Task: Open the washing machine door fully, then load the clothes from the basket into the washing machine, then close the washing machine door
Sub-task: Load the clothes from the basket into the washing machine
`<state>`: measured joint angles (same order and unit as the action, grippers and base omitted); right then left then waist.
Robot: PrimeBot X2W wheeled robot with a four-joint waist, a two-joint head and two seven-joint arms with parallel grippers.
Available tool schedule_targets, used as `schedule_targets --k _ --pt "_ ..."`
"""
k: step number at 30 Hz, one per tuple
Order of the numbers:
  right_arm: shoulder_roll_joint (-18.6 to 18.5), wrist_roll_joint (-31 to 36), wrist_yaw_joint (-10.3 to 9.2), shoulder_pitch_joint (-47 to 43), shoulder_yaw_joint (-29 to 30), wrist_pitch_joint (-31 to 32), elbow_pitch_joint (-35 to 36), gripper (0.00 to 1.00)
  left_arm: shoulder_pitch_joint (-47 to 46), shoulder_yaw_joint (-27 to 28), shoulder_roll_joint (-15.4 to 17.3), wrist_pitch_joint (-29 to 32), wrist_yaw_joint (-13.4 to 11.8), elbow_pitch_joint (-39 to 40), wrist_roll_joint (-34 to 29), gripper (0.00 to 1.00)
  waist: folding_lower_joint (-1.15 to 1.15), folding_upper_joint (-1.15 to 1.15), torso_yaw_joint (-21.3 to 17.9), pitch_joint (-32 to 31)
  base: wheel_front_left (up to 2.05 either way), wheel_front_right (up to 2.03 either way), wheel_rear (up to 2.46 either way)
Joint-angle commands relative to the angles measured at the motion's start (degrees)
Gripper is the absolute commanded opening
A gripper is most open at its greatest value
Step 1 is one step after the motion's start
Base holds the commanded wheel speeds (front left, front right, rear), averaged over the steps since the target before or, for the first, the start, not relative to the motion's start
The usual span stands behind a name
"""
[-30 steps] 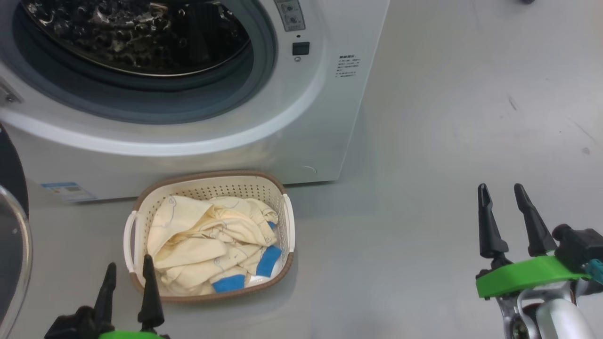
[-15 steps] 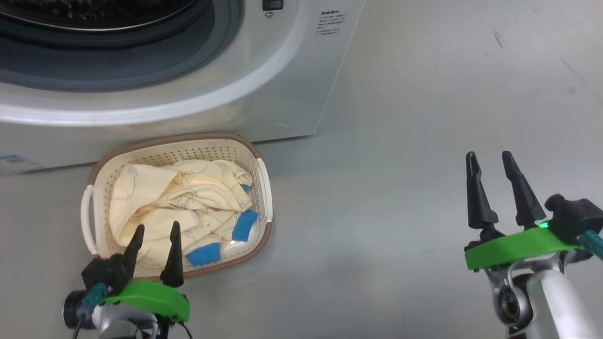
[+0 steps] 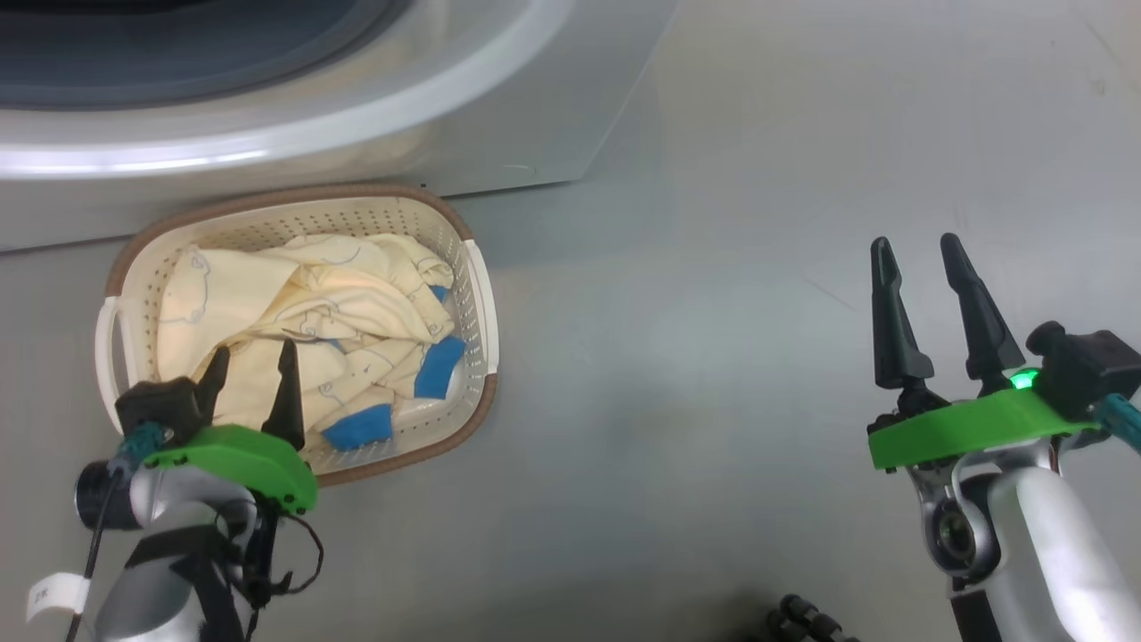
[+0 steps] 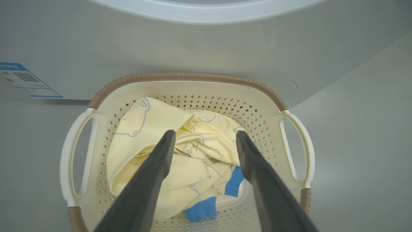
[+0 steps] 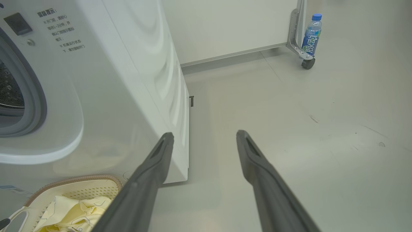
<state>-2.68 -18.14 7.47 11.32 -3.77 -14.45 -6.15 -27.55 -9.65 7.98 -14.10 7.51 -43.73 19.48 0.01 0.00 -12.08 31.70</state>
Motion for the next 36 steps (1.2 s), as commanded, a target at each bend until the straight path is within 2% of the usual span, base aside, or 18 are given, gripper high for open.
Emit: schedule_targets --k 1,19,36 --pt "-0.2 0.0 0.02 1.2 -1.3 -0.5 1.9 1.0 -1.9 1.4 1.8 -0.2 0.0 -0.8 0.5 1.0 -0.01 0.0 0.2 2.0 0.0 0.0 0.0" --pt "-0.2 -0.1 0.02 6.5 -4.1 -0.5 3.0 1.0 -16.1 -0.1 4.5 -0.5 0.0 -13.3 2.4 1.0 -0.01 0.0 -1.7 12.6 0.0 0.0 0.0" --pt "-0.2 -1.4 0.02 8.5 -5.7 -0.5 3.8 1.0 -24.0 -1.5 7.4 -0.6 0.0 -19.8 2.0 1.0 -0.01 0.0 -3.6 18.1 0.0 0.0 0.0"
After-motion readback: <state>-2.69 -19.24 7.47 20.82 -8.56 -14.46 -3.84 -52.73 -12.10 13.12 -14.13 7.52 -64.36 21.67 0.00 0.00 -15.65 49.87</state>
